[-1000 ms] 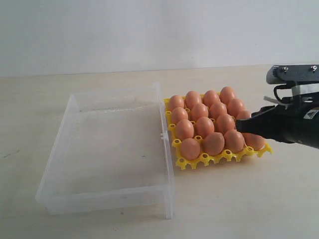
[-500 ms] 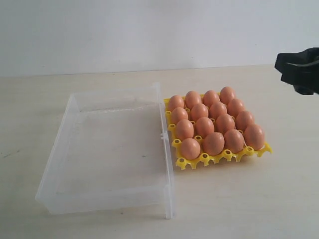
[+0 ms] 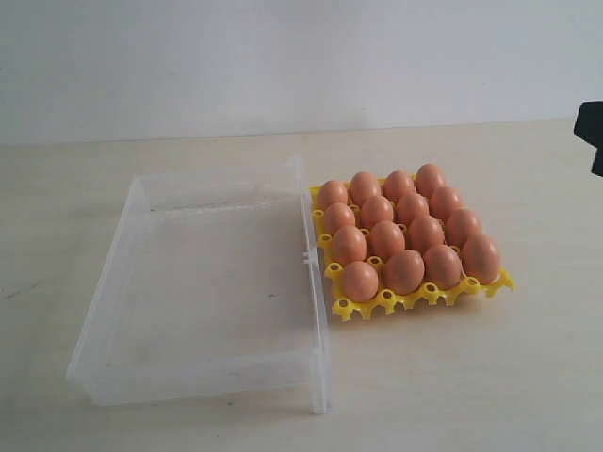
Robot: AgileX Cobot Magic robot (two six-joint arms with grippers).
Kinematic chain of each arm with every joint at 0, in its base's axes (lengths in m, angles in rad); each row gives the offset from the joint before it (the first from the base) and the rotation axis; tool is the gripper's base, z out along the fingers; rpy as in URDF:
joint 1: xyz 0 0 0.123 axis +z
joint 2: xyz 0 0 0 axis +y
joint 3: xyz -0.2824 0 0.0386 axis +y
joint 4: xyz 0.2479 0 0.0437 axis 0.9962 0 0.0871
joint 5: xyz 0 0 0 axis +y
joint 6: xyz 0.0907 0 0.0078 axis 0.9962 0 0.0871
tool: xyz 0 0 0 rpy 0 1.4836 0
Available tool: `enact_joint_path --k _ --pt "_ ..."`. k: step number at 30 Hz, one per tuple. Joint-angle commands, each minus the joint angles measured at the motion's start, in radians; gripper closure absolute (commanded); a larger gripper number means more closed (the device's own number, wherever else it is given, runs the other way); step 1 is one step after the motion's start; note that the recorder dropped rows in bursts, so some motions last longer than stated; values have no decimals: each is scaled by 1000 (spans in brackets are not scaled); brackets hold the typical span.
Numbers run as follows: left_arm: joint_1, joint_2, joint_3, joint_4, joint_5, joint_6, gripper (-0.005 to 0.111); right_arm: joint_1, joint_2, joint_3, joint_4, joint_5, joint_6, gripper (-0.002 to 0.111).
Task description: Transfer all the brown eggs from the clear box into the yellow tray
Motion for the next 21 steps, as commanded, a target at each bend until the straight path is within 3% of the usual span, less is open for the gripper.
enact_joint_path --k 1,9,13,21 --pt "1 -6 -4 -3 -12 -4 107 0 -100 -6 -116 144 -9 108" --pt "1 -6 -4 -3 -12 -4 107 0 -243 -6 -223 284 0 108" --pt "1 -6 -4 -3 -12 -4 107 0 -277 -6 -229 424 114 108" --pt "1 -6 -4 -3 -12 -4 107 0 -277 -2 -373 422 129 108"
